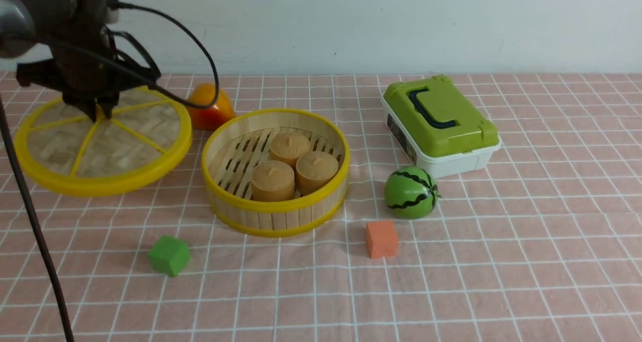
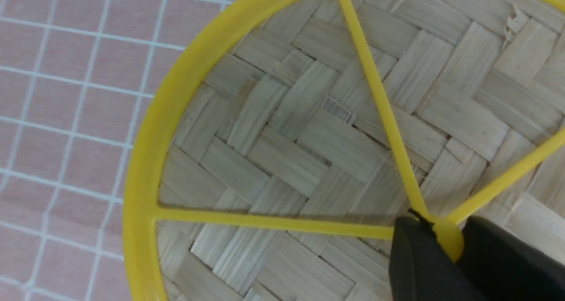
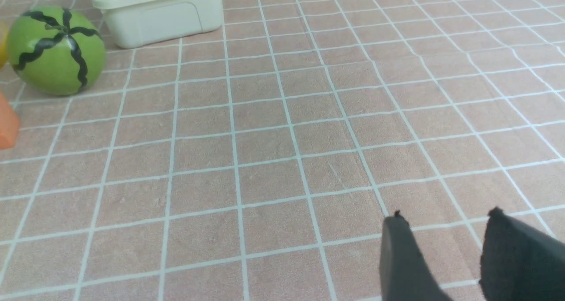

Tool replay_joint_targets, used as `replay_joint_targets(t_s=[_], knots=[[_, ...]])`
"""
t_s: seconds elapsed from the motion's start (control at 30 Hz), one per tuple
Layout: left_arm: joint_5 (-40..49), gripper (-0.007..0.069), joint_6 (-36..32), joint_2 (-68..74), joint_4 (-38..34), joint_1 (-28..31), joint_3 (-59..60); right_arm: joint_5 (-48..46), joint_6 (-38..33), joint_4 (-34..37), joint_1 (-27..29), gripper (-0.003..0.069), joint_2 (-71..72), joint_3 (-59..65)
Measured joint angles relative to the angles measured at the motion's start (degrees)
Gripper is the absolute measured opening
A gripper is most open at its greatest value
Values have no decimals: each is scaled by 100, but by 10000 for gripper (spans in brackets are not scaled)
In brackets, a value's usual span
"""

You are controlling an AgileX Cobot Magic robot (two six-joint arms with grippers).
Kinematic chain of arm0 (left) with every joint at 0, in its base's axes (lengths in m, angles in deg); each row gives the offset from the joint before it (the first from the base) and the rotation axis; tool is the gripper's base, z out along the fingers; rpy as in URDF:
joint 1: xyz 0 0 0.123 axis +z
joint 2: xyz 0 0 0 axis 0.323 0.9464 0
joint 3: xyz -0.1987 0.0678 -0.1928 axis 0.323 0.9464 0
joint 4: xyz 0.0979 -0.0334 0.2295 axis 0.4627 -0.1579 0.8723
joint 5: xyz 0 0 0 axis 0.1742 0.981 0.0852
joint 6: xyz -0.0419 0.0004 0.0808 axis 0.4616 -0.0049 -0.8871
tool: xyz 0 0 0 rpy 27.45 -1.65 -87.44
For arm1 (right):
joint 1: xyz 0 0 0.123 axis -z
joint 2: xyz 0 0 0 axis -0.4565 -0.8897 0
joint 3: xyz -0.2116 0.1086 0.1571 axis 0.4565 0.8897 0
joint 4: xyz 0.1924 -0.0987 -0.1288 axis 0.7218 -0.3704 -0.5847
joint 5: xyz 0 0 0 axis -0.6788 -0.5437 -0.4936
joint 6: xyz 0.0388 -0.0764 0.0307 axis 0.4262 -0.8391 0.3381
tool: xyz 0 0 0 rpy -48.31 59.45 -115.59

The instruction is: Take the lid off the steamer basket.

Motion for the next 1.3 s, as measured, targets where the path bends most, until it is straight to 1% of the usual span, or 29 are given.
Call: replay_joint_targets(t_s=[0.07, 0.2, 0.33, 0.43, 0.47, 0.5, 0.57, 0.6, 0.63, 0.67, 0.7, 0.77, 0.83, 0.97, 1.0, 1.03, 1.07, 1.2, 1.3], knots=[[-412, 104, 314, 216, 136, -24, 259, 0, 0, 0, 0, 241, 0, 0], [-638, 104, 594, 642, 310, -35, 347, 0, 0, 0, 0, 241, 0, 0], [-721, 104, 614, 859, 285, -35, 347, 0, 0, 0, 0, 241, 0, 0], [-800, 115, 383, 880, 74, -21, 347, 0, 0, 0, 0, 241, 0, 0], [-812, 132, 312, 880, 11, -15, 347, 0, 0, 0, 0, 241, 0, 0], [-838, 170, 213, 856, -116, 3, 347, 0, 0, 0, 0, 241, 0, 0], [-858, 204, 154, 829, -274, 16, 347, 0, 0, 0, 0, 241, 0, 0], [-858, 253, 141, 789, -465, 16, 347, 0, 0, 0, 0, 241, 0, 0], [-858, 287, 141, 730, -584, 16, 347, 0, 0, 0, 0, 241, 0, 0], [-858, 291, 141, 717, -626, 16, 351, 0, 0, 0, 0, 241, 0, 0], [-864, 311, 148, 580, -759, 10, 357, 0, 0, 0, 0, 241, 0, 0], [-875, 314, 152, 333, -864, 4, 357, 0, 0, 0, 0, 241, 0, 0], [-875, 292, 129, -63, -911, -15, 357, 0, 0, 0, 0, 241, 0, 0], [-769, 176, -72, -1134, -1010, -32, 357, 0, 0, 0, 0, 241, 0, 0], [-760, 169, -72, -1193, -1016, -32, 357, 0, 0, 0, 0, 241, 0, 0], [-678, 120, -149, -1676, -1022, -32, 357, 0, 0, 0, 0, 241, 0, 0], [-661, 91, -194, -1991, -1028, -32, 370, 0, 0, 0, 0, 241, 0, 0], [-773, 0, -288, -3277, -1073, -32, 729, 0, 0, 0, 0, 241, 0, 0], [-1168, -13, -294, -4659, -1141, -32, 1546, 0, 0, 0, 0, 241, 0, 0]])
